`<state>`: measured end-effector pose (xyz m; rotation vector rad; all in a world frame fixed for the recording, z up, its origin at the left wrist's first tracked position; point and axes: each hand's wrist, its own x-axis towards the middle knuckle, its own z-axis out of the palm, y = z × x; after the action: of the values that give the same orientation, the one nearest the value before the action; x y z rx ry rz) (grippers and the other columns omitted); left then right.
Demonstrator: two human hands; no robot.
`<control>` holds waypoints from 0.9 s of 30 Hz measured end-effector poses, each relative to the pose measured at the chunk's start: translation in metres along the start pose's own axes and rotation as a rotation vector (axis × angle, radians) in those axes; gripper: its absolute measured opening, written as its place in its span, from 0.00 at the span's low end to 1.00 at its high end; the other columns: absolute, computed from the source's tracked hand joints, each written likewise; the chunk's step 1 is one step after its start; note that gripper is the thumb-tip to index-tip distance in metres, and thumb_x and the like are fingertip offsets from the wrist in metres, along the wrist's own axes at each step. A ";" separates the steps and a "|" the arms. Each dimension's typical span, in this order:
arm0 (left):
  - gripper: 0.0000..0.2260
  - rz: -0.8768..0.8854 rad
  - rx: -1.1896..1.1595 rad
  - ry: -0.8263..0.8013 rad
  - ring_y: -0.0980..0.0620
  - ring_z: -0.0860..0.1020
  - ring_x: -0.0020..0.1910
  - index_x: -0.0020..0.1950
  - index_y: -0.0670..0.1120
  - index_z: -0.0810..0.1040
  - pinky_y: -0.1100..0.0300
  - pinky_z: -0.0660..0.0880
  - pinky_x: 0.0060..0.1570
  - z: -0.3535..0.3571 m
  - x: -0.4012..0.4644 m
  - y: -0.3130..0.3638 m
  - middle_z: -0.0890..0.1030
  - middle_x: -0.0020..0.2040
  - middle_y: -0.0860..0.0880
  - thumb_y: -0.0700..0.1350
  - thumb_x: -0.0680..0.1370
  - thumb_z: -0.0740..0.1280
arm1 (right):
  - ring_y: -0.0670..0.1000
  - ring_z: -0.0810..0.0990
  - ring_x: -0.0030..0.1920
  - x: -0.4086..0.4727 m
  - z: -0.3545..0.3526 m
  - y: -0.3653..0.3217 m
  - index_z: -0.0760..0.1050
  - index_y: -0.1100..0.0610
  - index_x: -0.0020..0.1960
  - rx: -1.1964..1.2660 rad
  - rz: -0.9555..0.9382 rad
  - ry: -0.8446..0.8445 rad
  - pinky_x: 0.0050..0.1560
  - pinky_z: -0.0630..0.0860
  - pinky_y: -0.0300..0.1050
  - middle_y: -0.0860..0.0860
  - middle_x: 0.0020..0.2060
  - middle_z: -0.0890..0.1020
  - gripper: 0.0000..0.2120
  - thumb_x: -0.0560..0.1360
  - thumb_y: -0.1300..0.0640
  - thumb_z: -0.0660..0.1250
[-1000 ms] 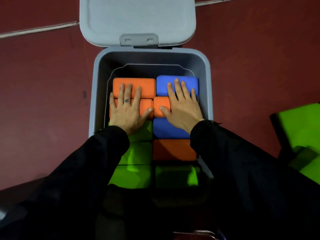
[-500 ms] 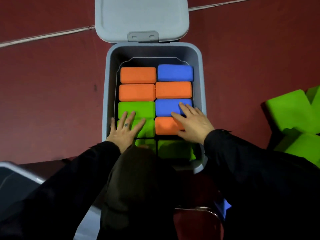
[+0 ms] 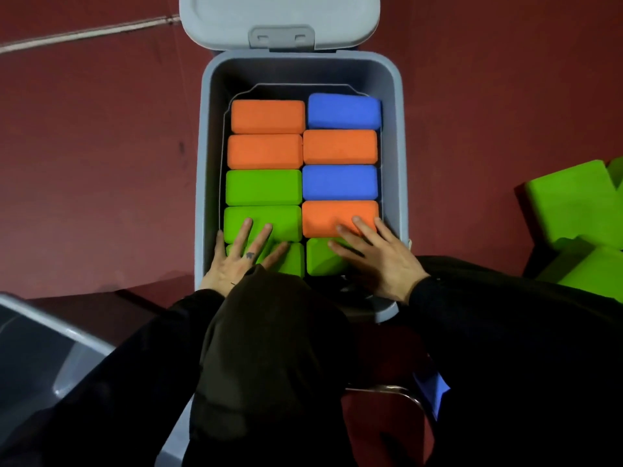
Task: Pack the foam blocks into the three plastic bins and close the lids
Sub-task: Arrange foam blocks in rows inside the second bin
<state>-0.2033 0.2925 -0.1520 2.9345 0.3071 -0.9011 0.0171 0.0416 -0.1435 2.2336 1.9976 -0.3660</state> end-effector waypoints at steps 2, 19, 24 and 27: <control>0.41 -0.025 -0.035 -0.002 0.43 0.20 0.72 0.75 0.67 0.28 0.29 0.48 0.73 -0.004 0.000 0.001 0.17 0.72 0.55 0.77 0.74 0.52 | 0.66 0.57 0.80 -0.001 0.000 -0.001 0.58 0.48 0.82 -0.056 -0.010 0.091 0.74 0.54 0.74 0.54 0.81 0.59 0.42 0.73 0.44 0.73; 0.38 -0.731 -1.404 0.387 0.46 0.66 0.75 0.81 0.51 0.58 0.54 0.64 0.71 -0.018 0.018 0.002 0.67 0.77 0.46 0.60 0.76 0.70 | 0.61 0.69 0.72 0.042 -0.031 -0.079 0.67 0.54 0.75 1.248 1.425 0.460 0.72 0.67 0.59 0.58 0.72 0.71 0.36 0.68 0.44 0.60; 0.25 -1.058 -1.305 0.342 0.36 0.72 0.69 0.77 0.50 0.67 0.47 0.68 0.65 -0.027 0.035 0.014 0.74 0.71 0.40 0.57 0.82 0.61 | 0.60 0.75 0.67 0.030 -0.014 -0.081 0.71 0.52 0.74 1.365 1.568 0.394 0.70 0.71 0.56 0.54 0.68 0.78 0.32 0.70 0.50 0.59; 0.25 -0.916 -1.385 0.470 0.42 0.67 0.74 0.80 0.51 0.64 0.51 0.63 0.72 -0.028 0.029 0.009 0.69 0.77 0.44 0.53 0.82 0.61 | 0.59 0.74 0.69 0.025 -0.017 -0.084 0.69 0.52 0.74 1.181 1.419 0.325 0.70 0.70 0.55 0.54 0.69 0.76 0.32 0.70 0.51 0.58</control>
<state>-0.1625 0.2922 -0.1457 1.5291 1.5557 0.1383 -0.0624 0.0798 -0.1278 3.6818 -0.4659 -1.1038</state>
